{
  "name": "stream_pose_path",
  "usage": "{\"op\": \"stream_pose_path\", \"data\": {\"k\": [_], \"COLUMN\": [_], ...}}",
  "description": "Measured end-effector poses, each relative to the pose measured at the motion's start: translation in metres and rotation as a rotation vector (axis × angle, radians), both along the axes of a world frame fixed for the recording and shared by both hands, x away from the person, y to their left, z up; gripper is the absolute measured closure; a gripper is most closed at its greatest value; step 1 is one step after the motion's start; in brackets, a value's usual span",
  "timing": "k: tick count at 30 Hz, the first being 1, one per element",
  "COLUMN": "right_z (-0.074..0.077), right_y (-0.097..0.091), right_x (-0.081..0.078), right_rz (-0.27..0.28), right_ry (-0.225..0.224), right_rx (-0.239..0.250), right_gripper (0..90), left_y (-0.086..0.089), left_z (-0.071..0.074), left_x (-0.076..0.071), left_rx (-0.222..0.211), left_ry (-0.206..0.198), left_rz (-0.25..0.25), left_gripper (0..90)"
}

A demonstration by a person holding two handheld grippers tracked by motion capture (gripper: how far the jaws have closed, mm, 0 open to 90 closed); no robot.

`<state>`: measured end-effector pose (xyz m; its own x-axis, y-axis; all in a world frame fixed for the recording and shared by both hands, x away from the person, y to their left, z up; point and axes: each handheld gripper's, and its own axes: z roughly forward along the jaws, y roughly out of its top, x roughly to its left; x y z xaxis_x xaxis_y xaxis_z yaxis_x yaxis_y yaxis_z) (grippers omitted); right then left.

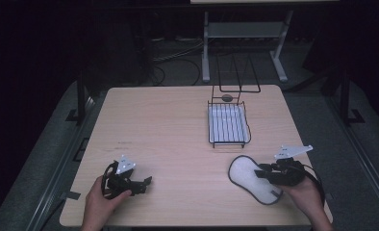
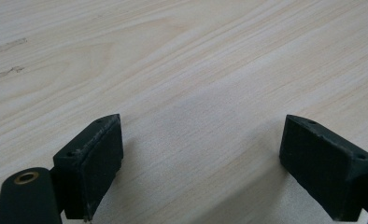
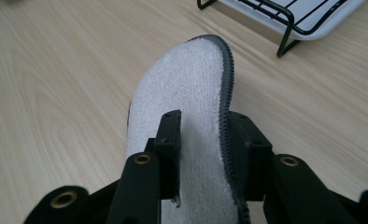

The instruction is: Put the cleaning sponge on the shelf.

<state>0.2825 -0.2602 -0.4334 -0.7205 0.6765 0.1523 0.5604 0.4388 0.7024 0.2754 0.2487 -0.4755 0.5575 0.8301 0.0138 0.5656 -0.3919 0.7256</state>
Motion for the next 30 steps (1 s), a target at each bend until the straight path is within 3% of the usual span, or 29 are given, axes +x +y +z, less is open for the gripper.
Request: {"op": "stream_pose_path", "data": {"k": [16, 21, 30], "right_z": [0.013, 0.016, 0.023], "right_y": [-0.002, -0.002, -0.002], "right_x": [-0.003, -0.004, -0.006], "right_rz": [0.034, 0.047, 0.056], "right_ry": [-0.026, -0.017, -0.044], "right_rx": [0.085, 0.109, 0.143], "right_gripper": [78.7, 80.4, 82.6], "left_y": [0.0, 0.0, 0.0], "left_z": [0.0, 0.0, 0.0], "left_x": [0.0, 0.0, 0.0], "left_rx": [0.0, 0.0, -0.001], "left_ry": [0.0, 0.0, 0.0], "left_rz": [0.0, 0.0, 0.001], "left_gripper": [12.8, 12.7, 12.7]}}
